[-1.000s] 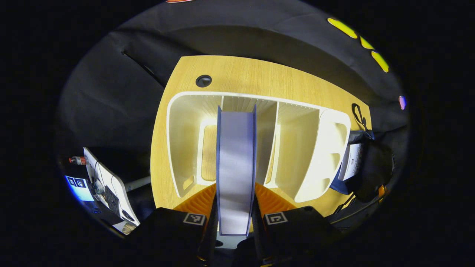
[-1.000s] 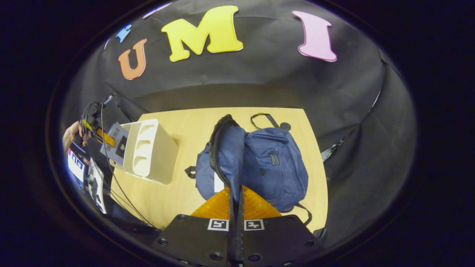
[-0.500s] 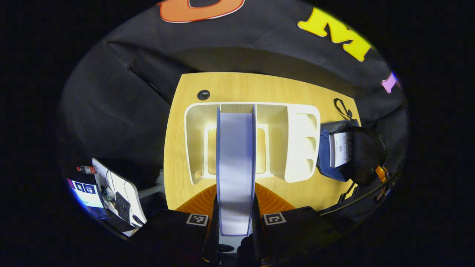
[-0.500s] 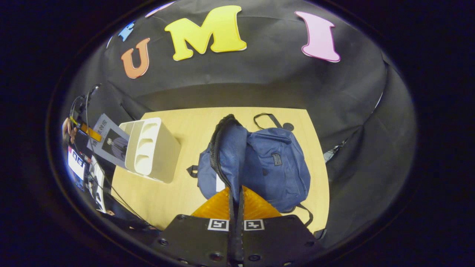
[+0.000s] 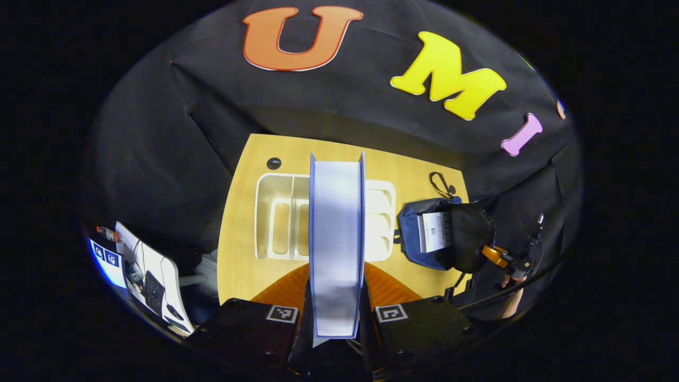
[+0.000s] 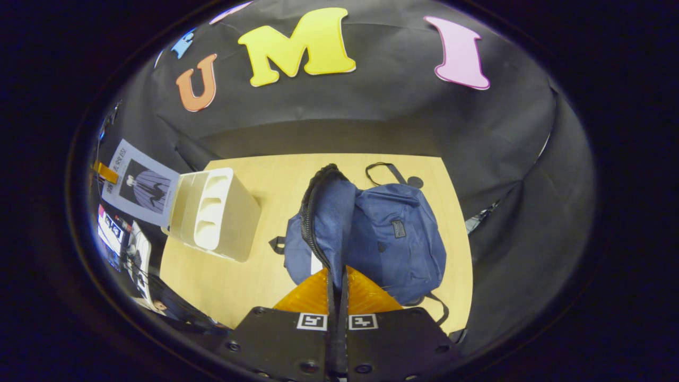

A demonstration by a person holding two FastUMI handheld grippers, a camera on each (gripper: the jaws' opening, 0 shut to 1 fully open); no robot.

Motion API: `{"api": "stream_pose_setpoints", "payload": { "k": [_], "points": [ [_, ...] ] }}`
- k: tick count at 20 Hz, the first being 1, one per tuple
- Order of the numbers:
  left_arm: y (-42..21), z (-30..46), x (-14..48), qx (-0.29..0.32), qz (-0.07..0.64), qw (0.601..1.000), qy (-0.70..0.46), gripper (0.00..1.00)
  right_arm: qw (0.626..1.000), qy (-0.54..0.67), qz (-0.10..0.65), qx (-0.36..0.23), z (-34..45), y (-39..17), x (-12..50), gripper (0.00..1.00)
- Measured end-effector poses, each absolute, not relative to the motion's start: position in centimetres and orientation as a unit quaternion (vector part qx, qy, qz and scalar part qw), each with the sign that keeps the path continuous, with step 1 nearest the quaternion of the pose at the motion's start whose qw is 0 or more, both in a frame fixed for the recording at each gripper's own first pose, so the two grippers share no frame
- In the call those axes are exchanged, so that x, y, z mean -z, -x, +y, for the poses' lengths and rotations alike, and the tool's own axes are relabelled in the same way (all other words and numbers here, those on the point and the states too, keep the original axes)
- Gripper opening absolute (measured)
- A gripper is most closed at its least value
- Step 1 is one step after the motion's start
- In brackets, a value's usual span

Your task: Open the schoolbag, grab two books from the bookshelf and put them into the schoolbag.

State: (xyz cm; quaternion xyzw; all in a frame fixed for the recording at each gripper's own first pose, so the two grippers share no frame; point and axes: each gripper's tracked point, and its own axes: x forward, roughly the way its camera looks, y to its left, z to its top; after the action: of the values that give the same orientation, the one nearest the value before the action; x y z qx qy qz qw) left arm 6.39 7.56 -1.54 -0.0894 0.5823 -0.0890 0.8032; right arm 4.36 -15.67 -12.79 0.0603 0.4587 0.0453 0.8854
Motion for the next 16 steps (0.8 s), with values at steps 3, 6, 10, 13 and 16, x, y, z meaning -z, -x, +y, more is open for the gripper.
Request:
{"api": "stream_pose_setpoints", "payload": {
  "k": [3, 6, 10, 13, 16],
  "points": [
    [-6.3, 3.5, 1.1, 0.127, 0.569, 0.804, 0.119, 0.39, 0.886, -0.060, 0.457, -0.040, -16.1, -4.3, 12.7, 0.00],
    [-5.8, -1.5, 0.7, 0.168, 0.570, 0.784, 0.179, 0.39, 0.887, -0.062, 0.456, -0.038, -16.3, -4.1, 12.5, 0.00],
    [-5.8, -7.3, 2.2, 0.213, 0.567, 0.763, 0.226, 0.43, 0.889, -0.063, 0.453, -0.031, -16.8, -4.1, 12.3, 0.00],
    [-6.1, -11.5, 3.9, 0.234, 0.569, 0.742, 0.265, 0.39, 0.889, -0.069, 0.452, -0.026, -17.1, -4.2, 12.4, 0.00],
    [-6.0, -14.7, 6.6, 0.248, 0.569, 0.733, 0.277, 0.43, 0.889, -0.073, 0.452, -0.022, -17.6, -4.2, 12.3, 0.00]
  ]
}}
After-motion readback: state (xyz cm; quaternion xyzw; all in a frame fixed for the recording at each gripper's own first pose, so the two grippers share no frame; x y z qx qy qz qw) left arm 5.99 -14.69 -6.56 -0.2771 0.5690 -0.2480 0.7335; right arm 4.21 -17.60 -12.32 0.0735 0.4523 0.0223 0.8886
